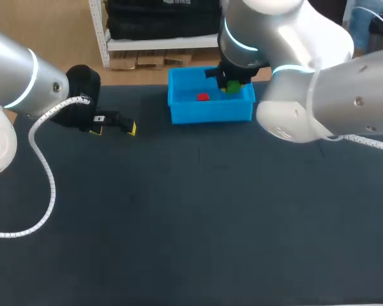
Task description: Use the left arm to pick the red cube and place it into the blue plastic box first, then use the right arm to grasp the green cube and put it into the same blue plastic box after the first action is fully finished.
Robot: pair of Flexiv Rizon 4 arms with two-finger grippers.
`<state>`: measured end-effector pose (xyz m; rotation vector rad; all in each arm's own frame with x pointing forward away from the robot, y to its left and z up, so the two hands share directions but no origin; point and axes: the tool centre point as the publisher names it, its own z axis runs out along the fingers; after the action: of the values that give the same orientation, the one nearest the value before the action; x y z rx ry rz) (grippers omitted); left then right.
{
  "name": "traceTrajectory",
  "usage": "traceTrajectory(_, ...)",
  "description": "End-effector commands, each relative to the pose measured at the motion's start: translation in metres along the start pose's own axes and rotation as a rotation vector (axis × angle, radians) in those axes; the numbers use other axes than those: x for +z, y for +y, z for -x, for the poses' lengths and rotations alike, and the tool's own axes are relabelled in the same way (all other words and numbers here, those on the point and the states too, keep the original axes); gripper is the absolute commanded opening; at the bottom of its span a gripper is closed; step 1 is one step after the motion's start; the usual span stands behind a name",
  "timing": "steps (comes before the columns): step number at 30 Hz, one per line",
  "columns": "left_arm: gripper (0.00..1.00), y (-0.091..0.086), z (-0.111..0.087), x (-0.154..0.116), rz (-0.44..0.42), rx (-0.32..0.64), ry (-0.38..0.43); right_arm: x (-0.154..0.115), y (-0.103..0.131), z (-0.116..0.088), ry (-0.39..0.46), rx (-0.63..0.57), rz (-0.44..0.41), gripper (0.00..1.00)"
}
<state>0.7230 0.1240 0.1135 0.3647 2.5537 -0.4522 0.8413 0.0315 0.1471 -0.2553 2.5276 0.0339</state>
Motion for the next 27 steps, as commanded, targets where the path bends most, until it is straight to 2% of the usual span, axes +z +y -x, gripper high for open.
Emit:
traceTrajectory(1, 1.00, 0.001, 0.000, 0.000, -0.004, 0.001, -0.003, 0.021, -0.003, 0.013, -0.038, 0.004, 0.033, 0.00)
traceTrajectory(7, 1.00, 0.001, 0.000, 0.000, -0.004, 0.001, -0.003, 0.047, -0.011, 0.028, -0.068, 0.036, 0.116, 0.00)
traceTrajectory(12, 1.00, 0.001, 0.000, 0.000, -0.004, 0.001, -0.003, 0.066, -0.016, 0.039, -0.069, 0.045, 0.153, 0.00)
traceTrajectory(21, 1.00, 0.001, 0.000, 0.000, -0.004, 0.001, -0.003, 0.099, -0.020, 0.062, -0.021, 0.019, 0.186, 0.00)
traceTrajectory(27, 1.00, 0.001, 0.000, 0.000, -0.004, 0.001, -0.003, 0.115, -0.020, 0.068, 0.029, 0.020, 0.216, 0.00)
